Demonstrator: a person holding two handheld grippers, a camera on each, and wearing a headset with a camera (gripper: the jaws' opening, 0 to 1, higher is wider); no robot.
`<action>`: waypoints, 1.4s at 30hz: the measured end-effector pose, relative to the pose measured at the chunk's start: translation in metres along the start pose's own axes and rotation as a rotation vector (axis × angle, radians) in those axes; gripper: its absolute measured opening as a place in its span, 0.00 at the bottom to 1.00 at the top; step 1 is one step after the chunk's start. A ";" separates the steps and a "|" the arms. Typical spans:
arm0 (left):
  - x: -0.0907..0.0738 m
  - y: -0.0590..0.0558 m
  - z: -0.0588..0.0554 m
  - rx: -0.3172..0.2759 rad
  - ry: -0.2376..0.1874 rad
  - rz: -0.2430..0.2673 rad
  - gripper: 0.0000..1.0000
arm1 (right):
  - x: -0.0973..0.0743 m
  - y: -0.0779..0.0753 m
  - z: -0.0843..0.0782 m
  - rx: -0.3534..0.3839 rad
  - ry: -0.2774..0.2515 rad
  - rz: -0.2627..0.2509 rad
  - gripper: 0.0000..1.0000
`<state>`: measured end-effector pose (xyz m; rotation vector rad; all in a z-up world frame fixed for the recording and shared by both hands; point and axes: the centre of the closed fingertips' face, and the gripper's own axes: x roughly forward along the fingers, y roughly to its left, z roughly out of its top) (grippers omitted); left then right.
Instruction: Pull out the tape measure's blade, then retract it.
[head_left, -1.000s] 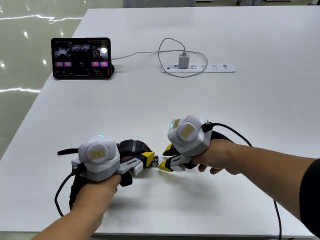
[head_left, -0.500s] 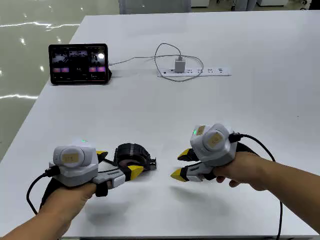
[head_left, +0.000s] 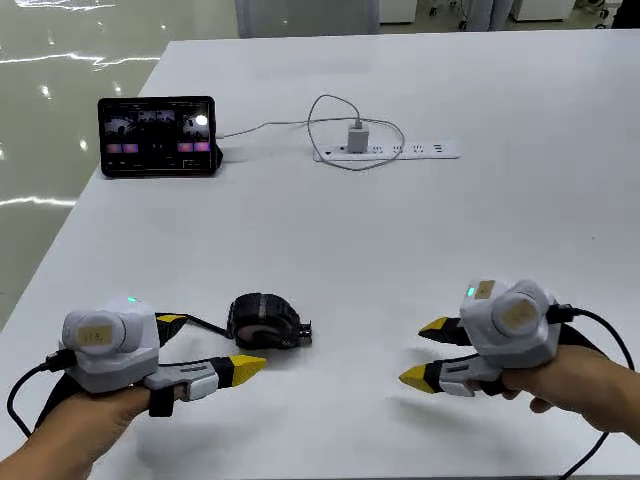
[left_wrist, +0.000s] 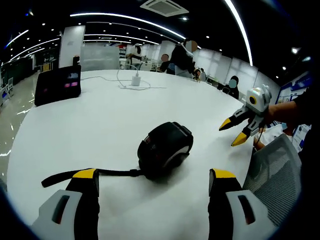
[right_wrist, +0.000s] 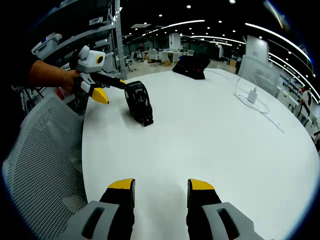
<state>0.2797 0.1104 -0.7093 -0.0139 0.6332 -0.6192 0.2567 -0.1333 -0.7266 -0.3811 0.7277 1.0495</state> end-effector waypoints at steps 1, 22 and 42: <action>-0.001 -0.002 -0.002 0.025 0.014 -0.009 0.90 | -0.004 -0.001 -0.004 -0.002 0.001 -0.006 0.39; -0.033 0.010 -0.017 0.062 0.077 -0.045 0.99 | -0.065 -0.035 -0.043 0.067 -0.022 -0.092 0.57; -0.048 0.025 -0.023 0.105 0.103 -0.026 0.99 | -0.093 -0.034 -0.074 0.112 -0.016 -0.092 0.94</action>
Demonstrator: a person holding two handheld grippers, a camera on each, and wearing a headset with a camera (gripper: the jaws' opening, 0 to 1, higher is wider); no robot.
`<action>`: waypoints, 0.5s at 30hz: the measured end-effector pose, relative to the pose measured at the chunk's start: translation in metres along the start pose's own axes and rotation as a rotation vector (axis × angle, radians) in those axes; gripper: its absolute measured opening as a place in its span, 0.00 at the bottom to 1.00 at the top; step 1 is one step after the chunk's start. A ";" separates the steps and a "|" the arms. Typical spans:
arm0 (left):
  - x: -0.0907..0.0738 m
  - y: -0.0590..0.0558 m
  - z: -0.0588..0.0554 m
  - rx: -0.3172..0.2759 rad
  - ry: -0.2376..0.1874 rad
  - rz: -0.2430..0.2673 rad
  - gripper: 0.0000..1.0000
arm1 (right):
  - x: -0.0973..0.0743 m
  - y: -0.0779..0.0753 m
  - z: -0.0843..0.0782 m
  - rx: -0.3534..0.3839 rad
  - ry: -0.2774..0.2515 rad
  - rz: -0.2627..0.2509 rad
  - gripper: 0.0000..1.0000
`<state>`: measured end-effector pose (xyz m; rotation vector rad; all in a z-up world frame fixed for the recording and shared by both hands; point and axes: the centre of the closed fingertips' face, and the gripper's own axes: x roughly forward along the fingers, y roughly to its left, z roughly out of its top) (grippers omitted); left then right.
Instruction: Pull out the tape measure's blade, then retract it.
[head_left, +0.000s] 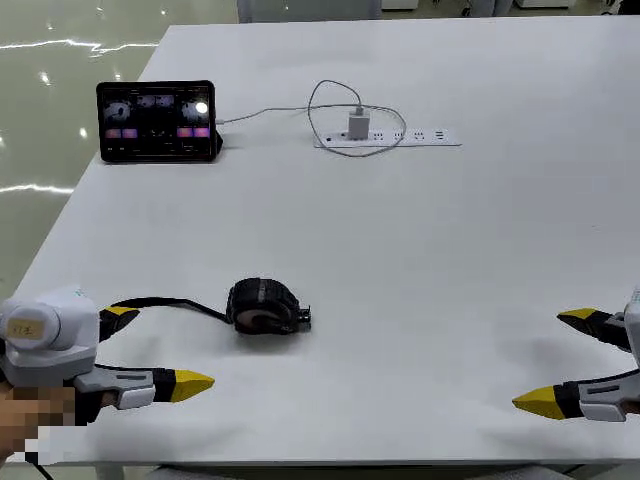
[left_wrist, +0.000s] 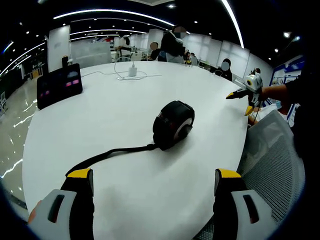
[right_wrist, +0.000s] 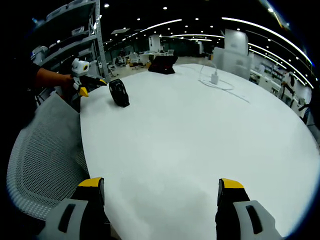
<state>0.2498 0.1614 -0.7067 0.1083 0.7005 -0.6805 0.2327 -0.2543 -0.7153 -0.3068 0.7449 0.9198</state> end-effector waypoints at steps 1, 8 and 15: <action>-0.001 0.000 0.000 -0.001 0.003 -0.002 0.99 | 0.000 0.000 0.001 -0.001 -0.002 -0.001 0.96; -0.004 0.003 0.004 0.006 0.001 -0.001 0.99 | 0.001 -0.002 0.004 -0.006 -0.013 0.001 0.99; -0.007 0.007 0.004 0.000 0.001 -0.001 0.99 | 0.000 -0.003 0.002 -0.023 0.001 0.005 0.99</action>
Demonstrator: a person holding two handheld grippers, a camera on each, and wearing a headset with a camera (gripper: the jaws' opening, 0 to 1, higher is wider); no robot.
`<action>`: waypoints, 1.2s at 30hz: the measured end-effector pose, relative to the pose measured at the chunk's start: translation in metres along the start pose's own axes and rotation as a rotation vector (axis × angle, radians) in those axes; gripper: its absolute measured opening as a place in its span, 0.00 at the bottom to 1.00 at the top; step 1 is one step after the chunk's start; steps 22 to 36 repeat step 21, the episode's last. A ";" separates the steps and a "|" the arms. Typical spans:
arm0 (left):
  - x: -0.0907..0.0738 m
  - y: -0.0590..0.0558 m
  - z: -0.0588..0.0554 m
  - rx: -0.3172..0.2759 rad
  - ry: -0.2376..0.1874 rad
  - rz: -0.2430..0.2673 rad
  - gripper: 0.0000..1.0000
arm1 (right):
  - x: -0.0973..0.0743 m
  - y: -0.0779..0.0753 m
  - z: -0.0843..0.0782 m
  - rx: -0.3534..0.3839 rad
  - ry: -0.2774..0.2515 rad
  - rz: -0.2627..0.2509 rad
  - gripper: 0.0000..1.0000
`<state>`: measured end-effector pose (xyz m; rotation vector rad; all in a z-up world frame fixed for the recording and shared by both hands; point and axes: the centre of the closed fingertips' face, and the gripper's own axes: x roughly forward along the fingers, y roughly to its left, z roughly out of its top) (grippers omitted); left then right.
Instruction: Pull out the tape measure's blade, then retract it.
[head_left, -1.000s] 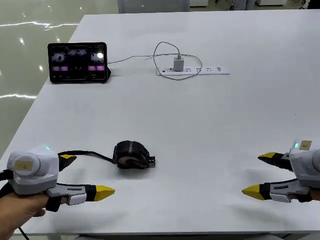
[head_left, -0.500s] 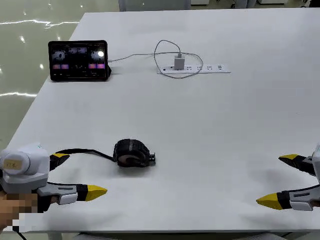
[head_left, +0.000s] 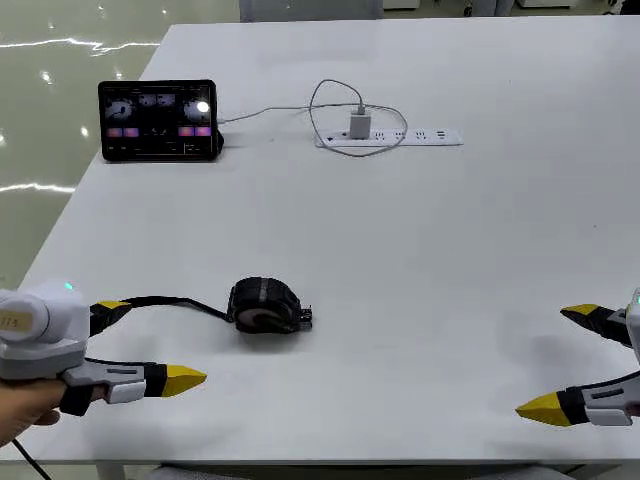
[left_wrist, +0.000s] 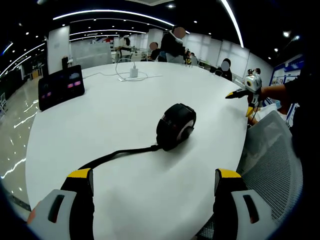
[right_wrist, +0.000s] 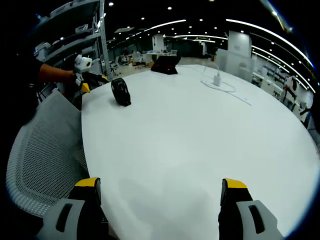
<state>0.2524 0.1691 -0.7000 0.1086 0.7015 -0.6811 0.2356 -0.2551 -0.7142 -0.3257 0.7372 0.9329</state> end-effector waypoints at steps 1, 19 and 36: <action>0.000 0.000 -0.001 -0.001 0.002 -0.001 0.99 | 0.000 0.000 0.000 0.002 0.000 -0.002 0.99; -0.001 -0.003 -0.009 0.010 0.023 -0.005 0.99 | -0.002 -0.001 -0.001 0.006 0.003 -0.003 0.99; -0.001 -0.003 -0.009 0.008 0.023 -0.006 0.99 | -0.002 -0.002 -0.001 0.004 0.004 -0.003 0.99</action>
